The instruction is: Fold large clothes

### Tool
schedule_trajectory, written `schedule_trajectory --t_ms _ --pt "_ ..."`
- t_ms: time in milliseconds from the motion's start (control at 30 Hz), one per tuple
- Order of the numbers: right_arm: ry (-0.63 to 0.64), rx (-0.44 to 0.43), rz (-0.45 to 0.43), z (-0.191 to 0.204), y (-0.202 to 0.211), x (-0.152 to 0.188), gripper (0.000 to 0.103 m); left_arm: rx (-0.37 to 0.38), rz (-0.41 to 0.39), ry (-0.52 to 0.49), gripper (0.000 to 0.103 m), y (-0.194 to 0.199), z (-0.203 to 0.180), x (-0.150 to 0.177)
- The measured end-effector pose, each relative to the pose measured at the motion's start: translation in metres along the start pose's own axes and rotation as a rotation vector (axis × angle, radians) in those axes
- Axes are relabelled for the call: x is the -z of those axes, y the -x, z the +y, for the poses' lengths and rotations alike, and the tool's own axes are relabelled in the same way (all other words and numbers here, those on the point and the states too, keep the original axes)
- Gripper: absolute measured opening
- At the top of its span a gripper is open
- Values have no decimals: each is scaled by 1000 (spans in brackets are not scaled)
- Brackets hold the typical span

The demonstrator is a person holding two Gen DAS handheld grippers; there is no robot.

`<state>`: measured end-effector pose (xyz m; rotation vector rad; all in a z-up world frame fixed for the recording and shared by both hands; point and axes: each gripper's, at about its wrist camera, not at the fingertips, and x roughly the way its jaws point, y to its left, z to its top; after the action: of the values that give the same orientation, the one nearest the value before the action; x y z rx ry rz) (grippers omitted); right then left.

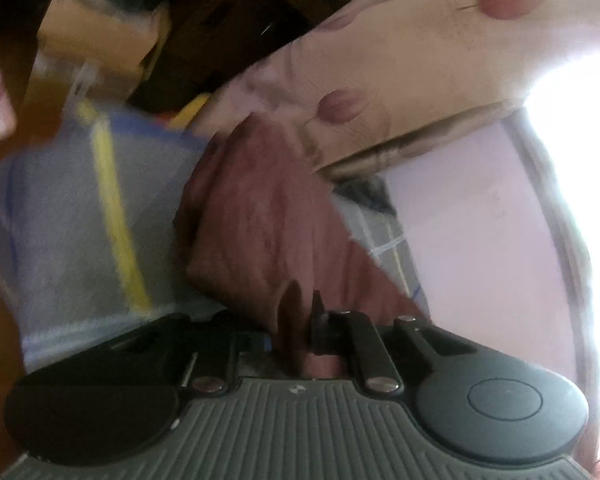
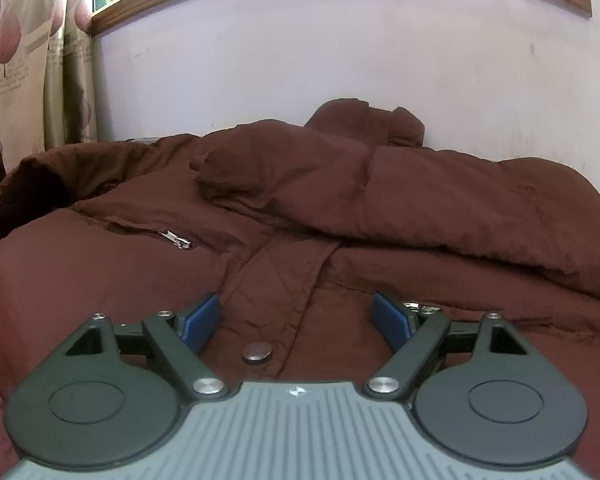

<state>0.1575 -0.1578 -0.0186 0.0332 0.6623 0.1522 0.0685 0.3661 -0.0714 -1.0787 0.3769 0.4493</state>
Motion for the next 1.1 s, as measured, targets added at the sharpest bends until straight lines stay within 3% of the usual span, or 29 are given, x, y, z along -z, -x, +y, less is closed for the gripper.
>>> schedule_trajectory --t_ms 233,367,467,633,733,900,1000,1067,1100 --pt "-61 -24 -17 -7 2 1 84 130 -114 -227 13 21 -113 -6" --pt "-139 -41 -47 -17 9 3 84 297 -124 -344 13 41 -197 17" --pt "-230 -28 -69 -26 17 4 84 424 -77 -398 13 52 -251 49" --pt "-472 -98 -100 -60 41 9 84 607 61 -507 13 61 -333 129" --pt "-518 -98 -133 -79 60 10 84 677 152 -575 13 55 -371 186" --pt "-567 -75 -196 -113 92 11 84 718 357 -696 15 20 -408 277" --pt "-589 -64 -219 -130 106 13 85 690 446 -749 34 -6 -410 325" --pt "-595 -58 -226 -139 111 14 85 667 450 -775 76 -15 -406 341" --pt "-594 -53 -229 -144 114 14 85 657 429 -777 86 -15 -400 345"
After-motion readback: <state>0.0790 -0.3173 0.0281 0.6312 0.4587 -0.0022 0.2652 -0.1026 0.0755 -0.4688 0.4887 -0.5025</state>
